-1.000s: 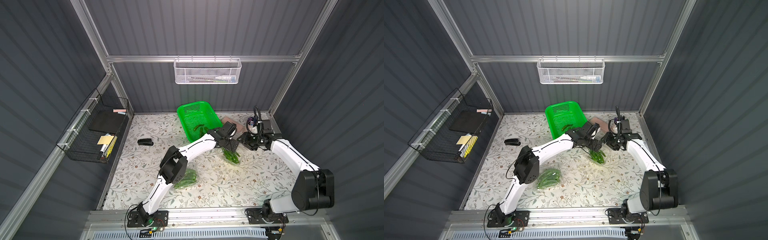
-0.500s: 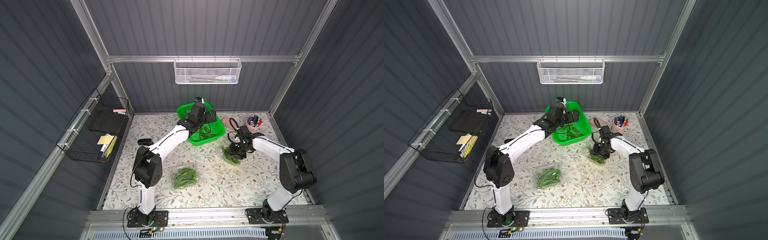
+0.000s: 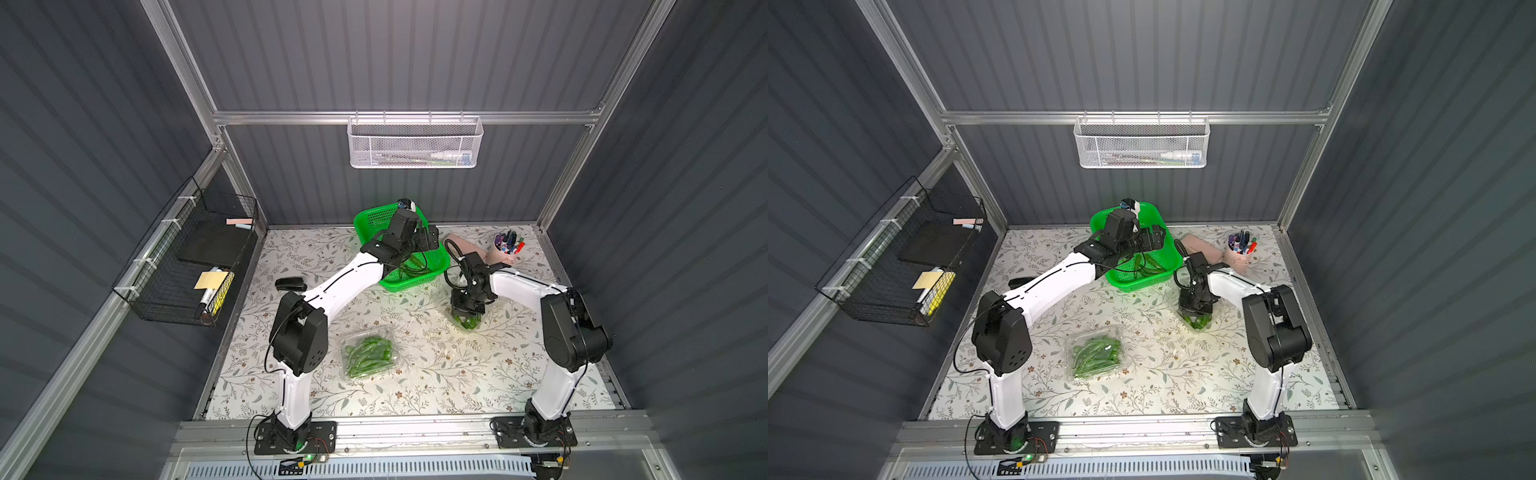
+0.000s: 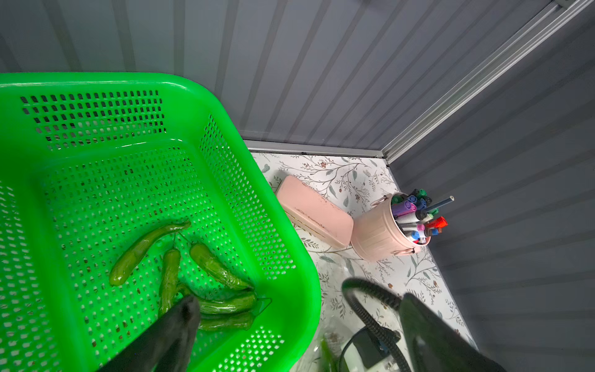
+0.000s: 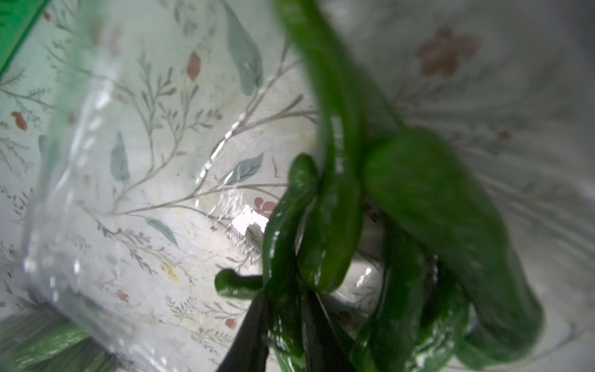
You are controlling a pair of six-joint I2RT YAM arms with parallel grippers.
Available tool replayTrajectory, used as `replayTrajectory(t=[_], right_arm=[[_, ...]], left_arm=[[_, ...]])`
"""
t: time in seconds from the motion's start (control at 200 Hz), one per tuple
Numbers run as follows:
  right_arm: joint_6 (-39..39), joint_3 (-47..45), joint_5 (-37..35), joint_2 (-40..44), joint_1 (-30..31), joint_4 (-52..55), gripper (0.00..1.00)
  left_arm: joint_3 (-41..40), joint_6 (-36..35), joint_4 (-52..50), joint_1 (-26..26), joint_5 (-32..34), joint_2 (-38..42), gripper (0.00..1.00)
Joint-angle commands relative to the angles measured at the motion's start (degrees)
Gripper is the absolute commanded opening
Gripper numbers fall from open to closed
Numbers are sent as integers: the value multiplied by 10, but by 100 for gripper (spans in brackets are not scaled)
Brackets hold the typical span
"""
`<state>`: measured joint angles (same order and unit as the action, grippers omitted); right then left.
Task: Take small green peppers out of containers
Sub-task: Pick up the green pepper from the packing box, then place the green pepper in the packing box.
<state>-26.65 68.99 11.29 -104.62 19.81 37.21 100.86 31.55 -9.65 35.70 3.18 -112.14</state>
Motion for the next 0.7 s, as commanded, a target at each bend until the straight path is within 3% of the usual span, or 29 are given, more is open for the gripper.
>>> replayTrajectory(t=[0.0, 0.38, 0.695], right_arm=[[5, 15, -22, 25, 1, 22, 11], [9, 53, -29, 116, -12, 59, 3], [32, 200, -5, 105, -15, 95, 2]], left_arm=[[-6, 7, -5, -5, -7, -7, 99], [-9, 9, 5, -5, -28, -14, 99], [-23, 22, 15, -6, -27, -5, 99]])
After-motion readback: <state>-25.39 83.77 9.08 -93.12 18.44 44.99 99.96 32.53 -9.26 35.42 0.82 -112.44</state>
